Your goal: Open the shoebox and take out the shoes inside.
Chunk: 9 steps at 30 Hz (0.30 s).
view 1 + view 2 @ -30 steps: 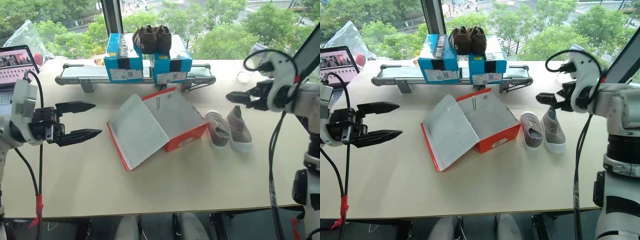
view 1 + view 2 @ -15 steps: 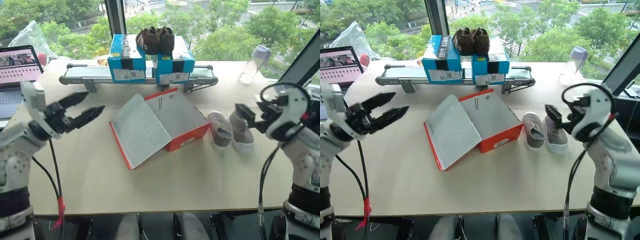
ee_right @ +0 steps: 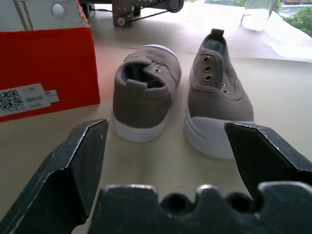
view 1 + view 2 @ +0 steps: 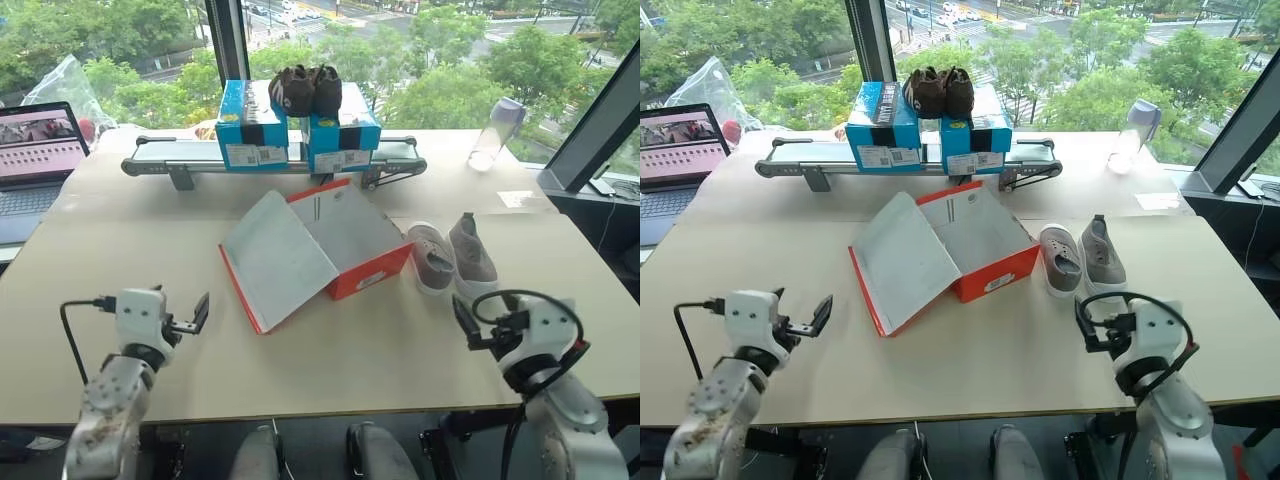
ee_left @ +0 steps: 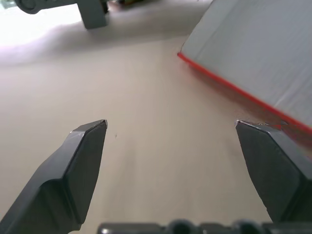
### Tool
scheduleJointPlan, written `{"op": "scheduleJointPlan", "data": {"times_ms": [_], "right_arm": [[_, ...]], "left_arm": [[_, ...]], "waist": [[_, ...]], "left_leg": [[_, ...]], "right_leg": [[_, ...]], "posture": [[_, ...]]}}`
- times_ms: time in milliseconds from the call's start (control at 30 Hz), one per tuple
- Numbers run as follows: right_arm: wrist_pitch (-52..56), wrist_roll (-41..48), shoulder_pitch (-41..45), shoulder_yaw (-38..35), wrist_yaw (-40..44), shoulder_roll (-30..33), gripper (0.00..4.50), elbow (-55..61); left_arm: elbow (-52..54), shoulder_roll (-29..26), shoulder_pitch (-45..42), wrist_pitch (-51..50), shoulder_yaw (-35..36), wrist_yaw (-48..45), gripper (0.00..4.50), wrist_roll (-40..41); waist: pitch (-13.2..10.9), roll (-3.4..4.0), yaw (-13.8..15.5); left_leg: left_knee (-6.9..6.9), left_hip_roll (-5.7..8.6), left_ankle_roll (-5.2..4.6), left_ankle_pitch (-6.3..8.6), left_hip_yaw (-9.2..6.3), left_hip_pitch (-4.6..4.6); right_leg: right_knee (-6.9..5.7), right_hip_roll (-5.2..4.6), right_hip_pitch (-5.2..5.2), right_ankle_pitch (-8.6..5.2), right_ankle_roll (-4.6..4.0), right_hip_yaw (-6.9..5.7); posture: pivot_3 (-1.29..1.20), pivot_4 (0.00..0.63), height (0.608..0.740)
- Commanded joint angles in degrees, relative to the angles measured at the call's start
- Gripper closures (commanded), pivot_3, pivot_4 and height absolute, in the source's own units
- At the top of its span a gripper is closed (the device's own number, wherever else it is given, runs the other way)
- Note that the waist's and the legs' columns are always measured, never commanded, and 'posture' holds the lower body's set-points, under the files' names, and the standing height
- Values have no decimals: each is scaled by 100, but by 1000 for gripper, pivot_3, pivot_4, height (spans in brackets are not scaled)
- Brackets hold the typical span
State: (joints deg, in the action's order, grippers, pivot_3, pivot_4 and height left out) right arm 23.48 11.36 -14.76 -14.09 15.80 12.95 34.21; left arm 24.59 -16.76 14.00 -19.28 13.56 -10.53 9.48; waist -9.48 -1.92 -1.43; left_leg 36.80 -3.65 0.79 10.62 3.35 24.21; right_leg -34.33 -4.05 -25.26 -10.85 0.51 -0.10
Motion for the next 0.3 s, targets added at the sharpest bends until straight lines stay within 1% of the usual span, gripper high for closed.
{"op": "scheduleJointPlan", "data": {"times_ms": [33, 133, 233, 300], "right_arm": [[-248, -291, -21, 377, -281, -140, 19, 281], [-223, -409, 41, 516, -483, -253, 19, 223], [-174, -462, 140, 622, -593, -315, 19, 207], [-145, -475, 180, 686, -632, -334, 19, 222]], "left_arm": [[415, 240, 304, 63, -329, 242, 0, -271], [695, 527, 602, 158, -430, 193, 0, -40], [778, 598, 675, 208, -527, 261, 0, -214], [805, 706, 677, 237, -503, 335, 0, -181]], "waist": [[7, 12, -28], [16, 22, -48], [18, 26, -50], [18, 26, -48]], "left_leg": [[0, -13, -1, 1, 3, 12], [0, -16, -2, 1, 10, 19], [0, -14, -2, 1, 16, 20], [-1, -15, -1, 1, 26, 21]], "right_leg": [[24, -3, 0, 0, 0, -19], [25, -27, -8, 0, 0, -47], [19, -30, -16, 0, 0, -49], [12, -27, -22, 1, 0, -59]], "posture": [[0, 150, 740], [0, 150, 740], [0, 150, 740], [0, 150, 740]]}}
